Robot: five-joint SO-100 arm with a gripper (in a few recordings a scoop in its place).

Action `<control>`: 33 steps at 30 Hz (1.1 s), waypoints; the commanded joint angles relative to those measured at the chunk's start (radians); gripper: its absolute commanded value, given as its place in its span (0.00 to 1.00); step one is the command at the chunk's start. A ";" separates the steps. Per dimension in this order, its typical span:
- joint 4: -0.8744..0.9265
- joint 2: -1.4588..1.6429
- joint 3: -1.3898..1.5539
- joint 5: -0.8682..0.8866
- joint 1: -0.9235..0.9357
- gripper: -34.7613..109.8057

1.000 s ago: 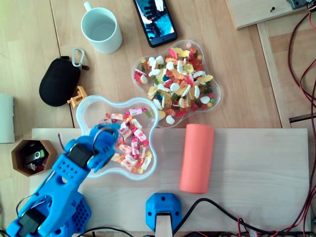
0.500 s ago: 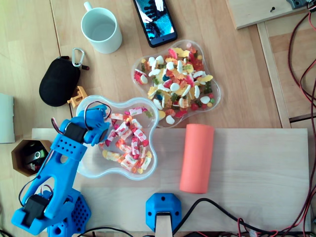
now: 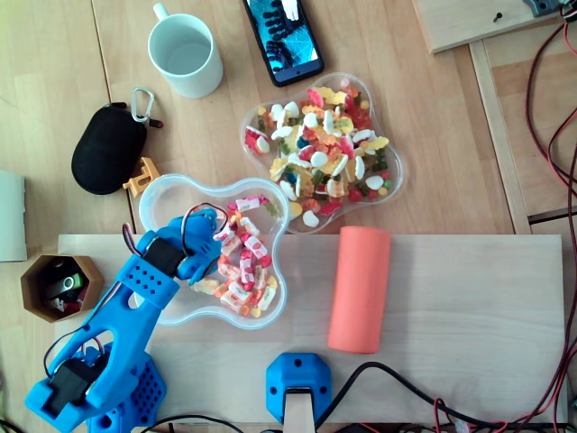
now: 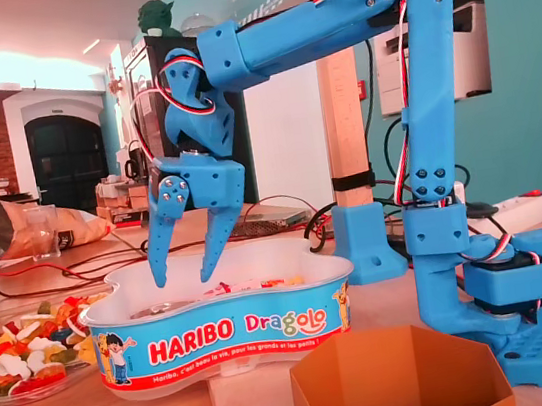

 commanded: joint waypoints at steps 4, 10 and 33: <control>-0.012 0.018 0.055 -0.026 0.009 0.37; -0.015 0.018 0.072 -0.025 0.009 0.37; -0.015 -0.135 -0.008 -0.021 0.026 0.37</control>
